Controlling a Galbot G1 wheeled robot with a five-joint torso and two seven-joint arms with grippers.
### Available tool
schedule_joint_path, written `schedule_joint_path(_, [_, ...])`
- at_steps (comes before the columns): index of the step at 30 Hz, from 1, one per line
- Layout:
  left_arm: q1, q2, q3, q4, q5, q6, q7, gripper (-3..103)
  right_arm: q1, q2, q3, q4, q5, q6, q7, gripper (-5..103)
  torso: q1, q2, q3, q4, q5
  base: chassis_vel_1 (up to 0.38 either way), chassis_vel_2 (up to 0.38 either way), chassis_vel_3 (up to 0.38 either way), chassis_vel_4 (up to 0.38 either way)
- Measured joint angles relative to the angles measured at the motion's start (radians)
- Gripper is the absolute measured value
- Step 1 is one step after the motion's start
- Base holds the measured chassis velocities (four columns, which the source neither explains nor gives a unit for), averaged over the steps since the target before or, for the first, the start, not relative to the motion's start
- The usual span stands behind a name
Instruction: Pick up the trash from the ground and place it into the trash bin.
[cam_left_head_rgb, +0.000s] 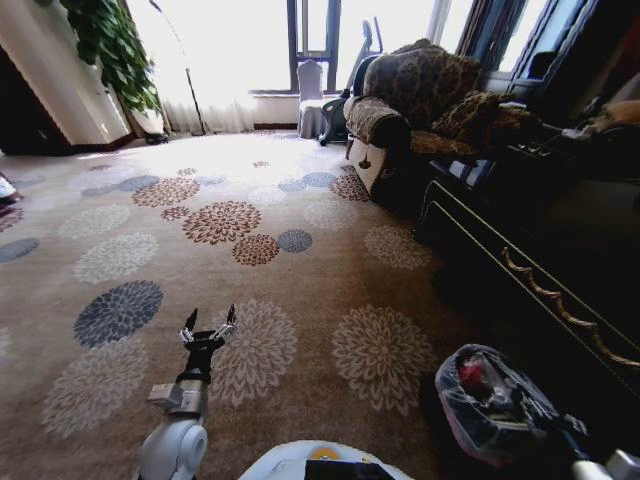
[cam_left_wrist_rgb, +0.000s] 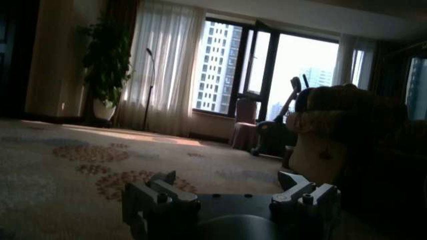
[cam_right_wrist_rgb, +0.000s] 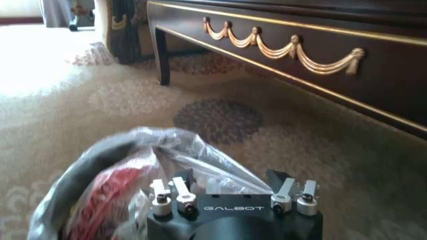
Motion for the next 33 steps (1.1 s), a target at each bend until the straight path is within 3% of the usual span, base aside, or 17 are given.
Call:
schedule_joint_path(3, [0.0, 0.0, 0.0, 0.0, 0.0, 0.0, 0.0, 100, -0.043, 0.015, 0.027, 0.027, 0.004, 0.004, 0.0, 76, 0.0, 0.0, 0.0, -0.0008, -0.0007, 0.0, 0.0, 0.0, 0.0])
schedule_joint_path(4, [0.0, 0.0, 0.0, 0.0, 0.0, 0.0, 0.0, 100, -0.067, 0.029, 0.045, 0.047, 0.009, 0.012, 0.0, 86, 0.0, 0.0, 0.0, -0.0003, -0.0005, 0.0, 0.0, 0.0, 0.0])
schedule_joint_path(6, [0.0, 0.0, 0.0, 0.0, 0.0, 0.0, 0.0, 100, -0.08, 0.036, 0.053, 0.057, 0.013, 0.019, 0.0, 86, 0.0, 0.0, 0.0, -0.0003, 0.0001, 0.0, 0.0, 0.0, 0.0])
schedule_joint_path(9, [0.0, 0.0, 0.0, 0.0, 0.0, 0.0, 0.0, 100, -0.094, 0.06, 0.065, 0.094, 0.025, 0.061, 0.0, 99, 0.0, 0.0, 0.0, -0.0001, -0.0001, 0.0, 0.0, 0.0, 0.0])
schedule_joint_path(11, [0.0, 0.0, 0.0, 0.0, 0.0, 0.0, 0.0, 100, -0.09, 0.068, 0.065, 0.105, 0.026, 0.088, 0.0, 100, 0.0, 0.0, 0.0, -0.0002, 0.0, 0.0, 0.0, 0.0, 0.0])
schedule_joint_path(14, [0.0, 0.0, 0.0, 0.0, 0.0, 0.0, 0.0, 100, -0.078, 0.099, 0.084, 0.182, 0.032, 0.212, 0.0, 100, 0.0, 0.0, 0.0, 0.0001, 0.0, 0.0, 0.0, 0.0, 0.0])
schedule_joint_path(17, [0.0, 0.0, 0.0, 0.0, 0.0, 0.0, 0.0, 100, -0.077, 0.109, 0.072, 0.286, 0.046, 0.228, 0.001, 100, 0.0, 0.0, 0.0, -0.0004, -0.0008, 0.0, 0.0, 0.0, 0.0])
schedule_joint_path(20, [0.0, 0.0, 0.0, 0.0, 0.0, 0.0, 0.0, 100, -0.048, 0.111, 0.017, 0.357, 0.02, 0.216, 0.0, 100, 0.0, 0.0, 0.0, -0.0002, -0.0008, 0.0, 0.0, 0.0, 0.0])
schedule_joint_path(23, [0.0, 0.0, 0.0, 0.0, 0.0, 0.0, 0.0, 100, 0.054, 0.096, -0.135, 0.45, -0.064, 0.148, 0.0, 100, 0.0, 0.0, 0.0, 0.0002, 0.0001, 0.0, 0.0, 0.0, 0.0])
schedule_joint_path(27, [0.0, 0.0, 0.0, 0.0, 0.0, 0.0, 0.0, 100, 0.132, 0.076, -0.243, 0.498, -0.096, 0.083, 0.0, 100, 0.0, 0.0, 0.0, 0.0001, -0.0003, 0.0, 0.0, 0.0, 0.0])
schedule_joint_path(33, [0.0, 0.0, 0.0, 0.0, 0.0, 0.0, 0.0, 100, 0.184, 0.033, -0.329, 0.464, -0.134, 0.071, 0.0, 100, 0.0, 0.0, 0.0, -0.0001, 0.0, 0.0, 0.0, 0.0, 0.0])
